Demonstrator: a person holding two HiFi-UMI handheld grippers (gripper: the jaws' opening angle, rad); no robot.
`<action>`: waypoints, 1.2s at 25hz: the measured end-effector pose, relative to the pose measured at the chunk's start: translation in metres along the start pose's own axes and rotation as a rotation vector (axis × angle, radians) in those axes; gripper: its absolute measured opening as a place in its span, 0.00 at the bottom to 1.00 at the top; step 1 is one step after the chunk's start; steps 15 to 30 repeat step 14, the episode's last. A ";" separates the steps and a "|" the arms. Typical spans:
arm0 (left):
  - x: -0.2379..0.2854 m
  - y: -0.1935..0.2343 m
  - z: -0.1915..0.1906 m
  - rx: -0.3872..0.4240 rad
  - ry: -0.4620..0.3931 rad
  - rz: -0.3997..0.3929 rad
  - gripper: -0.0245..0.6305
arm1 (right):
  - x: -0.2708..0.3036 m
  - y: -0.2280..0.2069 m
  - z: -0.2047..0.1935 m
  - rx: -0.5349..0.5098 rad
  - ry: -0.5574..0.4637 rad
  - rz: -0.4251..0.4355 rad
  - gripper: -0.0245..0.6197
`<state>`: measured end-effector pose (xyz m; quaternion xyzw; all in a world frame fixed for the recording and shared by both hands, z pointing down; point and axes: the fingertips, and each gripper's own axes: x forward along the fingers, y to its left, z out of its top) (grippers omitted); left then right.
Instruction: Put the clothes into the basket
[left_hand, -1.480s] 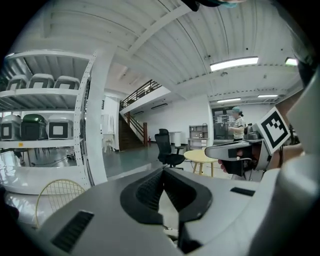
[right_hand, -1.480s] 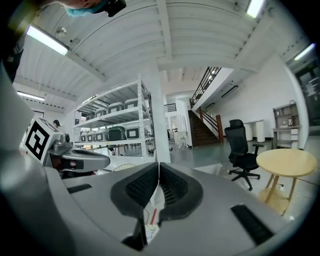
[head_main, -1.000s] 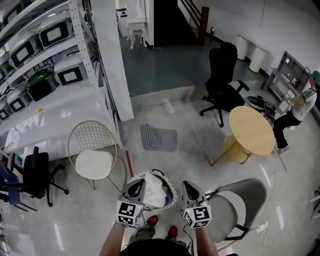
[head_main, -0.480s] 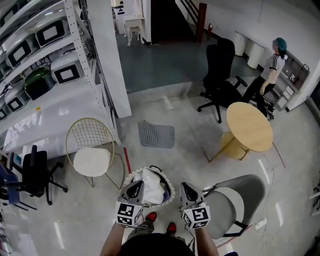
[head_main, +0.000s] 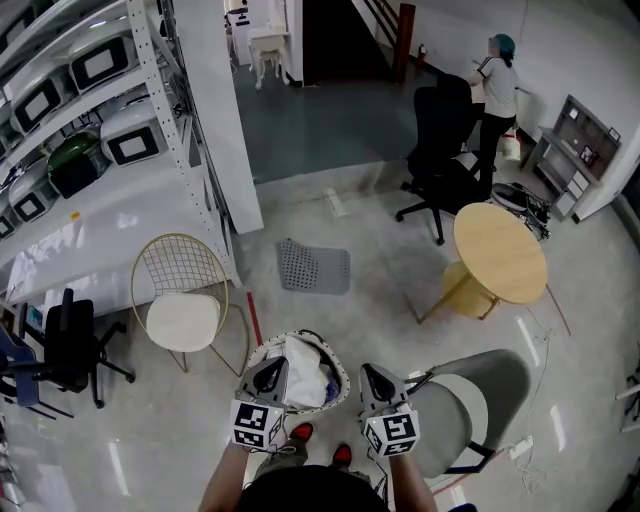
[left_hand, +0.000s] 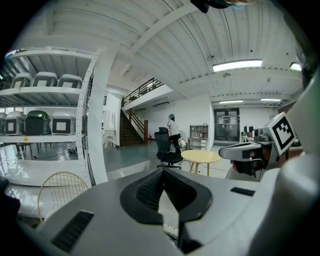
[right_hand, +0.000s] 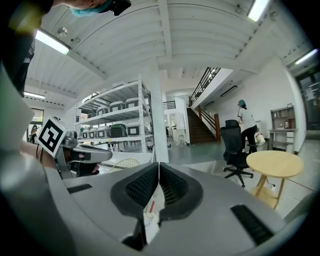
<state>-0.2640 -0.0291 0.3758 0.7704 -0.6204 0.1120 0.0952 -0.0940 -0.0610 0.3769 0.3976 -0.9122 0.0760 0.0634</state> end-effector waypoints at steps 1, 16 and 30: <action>0.000 0.000 0.000 0.000 0.001 -0.001 0.05 | 0.001 0.000 0.000 -0.001 0.001 -0.001 0.09; 0.002 0.000 -0.001 -0.006 0.003 -0.003 0.05 | 0.002 -0.002 0.000 0.000 0.003 -0.004 0.09; 0.002 0.000 -0.001 -0.006 0.003 -0.003 0.05 | 0.002 -0.002 0.000 0.000 0.003 -0.004 0.09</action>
